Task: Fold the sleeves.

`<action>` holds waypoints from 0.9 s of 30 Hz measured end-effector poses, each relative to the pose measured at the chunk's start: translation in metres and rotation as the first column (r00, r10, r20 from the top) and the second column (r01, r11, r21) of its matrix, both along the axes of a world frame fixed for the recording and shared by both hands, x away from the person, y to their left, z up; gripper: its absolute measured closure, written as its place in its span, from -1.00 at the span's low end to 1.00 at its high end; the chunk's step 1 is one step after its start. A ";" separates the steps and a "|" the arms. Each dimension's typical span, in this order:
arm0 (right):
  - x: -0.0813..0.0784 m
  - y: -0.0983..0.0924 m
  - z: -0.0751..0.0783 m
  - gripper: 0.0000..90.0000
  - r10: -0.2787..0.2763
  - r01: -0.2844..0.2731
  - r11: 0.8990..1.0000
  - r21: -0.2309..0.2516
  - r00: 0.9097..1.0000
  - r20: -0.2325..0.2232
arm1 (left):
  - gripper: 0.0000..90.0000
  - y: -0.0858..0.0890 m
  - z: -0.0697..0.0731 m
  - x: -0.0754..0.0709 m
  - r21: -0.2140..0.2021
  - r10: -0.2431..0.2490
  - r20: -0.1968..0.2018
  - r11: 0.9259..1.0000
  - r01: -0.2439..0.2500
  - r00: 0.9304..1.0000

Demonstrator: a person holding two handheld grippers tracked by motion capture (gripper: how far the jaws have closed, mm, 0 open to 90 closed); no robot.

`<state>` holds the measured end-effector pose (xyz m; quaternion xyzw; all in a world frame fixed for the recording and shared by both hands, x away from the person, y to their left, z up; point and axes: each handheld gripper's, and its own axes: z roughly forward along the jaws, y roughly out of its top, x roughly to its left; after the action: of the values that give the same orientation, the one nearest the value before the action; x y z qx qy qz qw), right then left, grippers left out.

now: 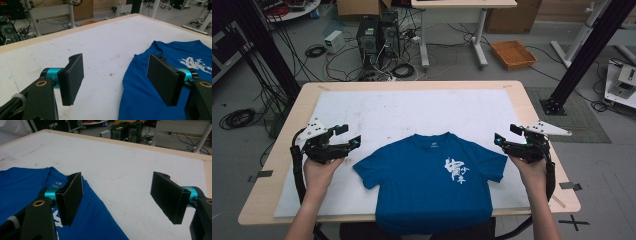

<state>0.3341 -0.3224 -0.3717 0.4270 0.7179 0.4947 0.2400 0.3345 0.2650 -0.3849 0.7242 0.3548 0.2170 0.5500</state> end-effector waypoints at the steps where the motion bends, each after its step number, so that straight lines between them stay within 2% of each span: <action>1: 0.000 -0.001 0.000 -0.43 0.000 0.000 1.000 0.000 1.000 0.002 | -0.33 0.000 0.000 -0.001 0.003 -0.004 0.003 1.000 0.004 1.000; 7: 0.000 -0.002 0.000 -0.43 -0.004 0.004 1.000 0.009 1.000 -0.002 | -0.33 0.000 0.000 -0.001 -0.001 -0.011 0.004 1.000 0.011 1.000; 23: 0.001 -0.003 0.001 -0.43 -0.011 0.011 1.000 0.012 1.000 -0.002 | -0.32 0.001 -0.001 -0.004 0.044 -0.050 -0.020 0.998 0.051 0.999; 27: 0.001 -0.004 0.002 -0.43 -0.013 0.013 1.000 0.016 1.000 0.001 | -0.28 0.003 -0.002 -0.008 0.037 -0.061 -0.016 0.997 0.061 0.998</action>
<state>0.3346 -0.3263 -0.3700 0.4331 0.7110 0.4992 0.2403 0.3262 0.2681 -0.3872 0.7465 0.3324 0.2015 0.5400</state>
